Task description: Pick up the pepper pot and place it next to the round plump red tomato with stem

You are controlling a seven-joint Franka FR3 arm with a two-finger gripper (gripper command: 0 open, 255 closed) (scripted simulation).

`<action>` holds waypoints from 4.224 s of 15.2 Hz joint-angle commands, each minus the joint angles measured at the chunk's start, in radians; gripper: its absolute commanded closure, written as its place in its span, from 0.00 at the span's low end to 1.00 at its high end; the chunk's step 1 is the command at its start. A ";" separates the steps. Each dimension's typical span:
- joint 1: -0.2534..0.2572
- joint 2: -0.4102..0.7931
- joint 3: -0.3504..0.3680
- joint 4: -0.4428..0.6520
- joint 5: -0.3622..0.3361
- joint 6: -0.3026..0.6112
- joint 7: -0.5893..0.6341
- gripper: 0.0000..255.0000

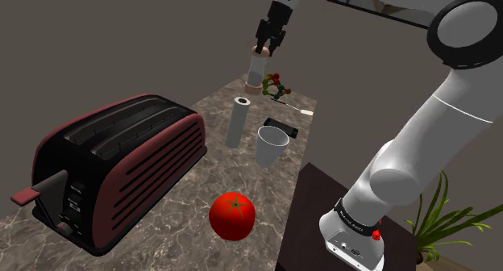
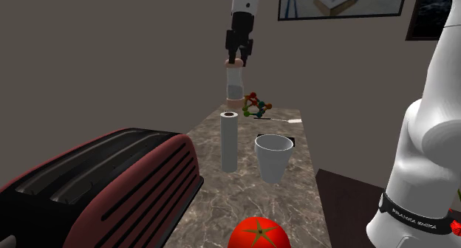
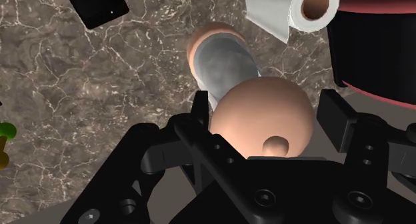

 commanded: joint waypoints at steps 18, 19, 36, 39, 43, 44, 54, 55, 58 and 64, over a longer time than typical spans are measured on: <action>0.136 -0.443 0.249 -0.333 0.038 -0.044 0.388 1.00; 0.143 -0.458 0.264 -0.338 0.045 -0.050 0.410 1.00; 0.174 -0.549 0.337 -0.570 0.092 0.106 0.460 1.00; 0.176 -0.553 0.341 -0.613 0.096 0.145 0.454 1.00; 0.178 -0.556 0.347 -0.668 0.103 0.196 0.446 1.00; 0.179 -0.556 0.348 -0.682 0.105 0.210 0.444 1.00; 0.185 -0.543 0.364 -0.806 0.124 0.345 0.423 1.00; 0.186 -0.540 0.365 -0.818 0.126 0.359 0.420 1.00; 0.188 -0.531 0.371 -0.851 0.133 0.402 0.414 1.00; 0.193 -0.503 0.381 -0.913 0.148 0.491 0.400 1.00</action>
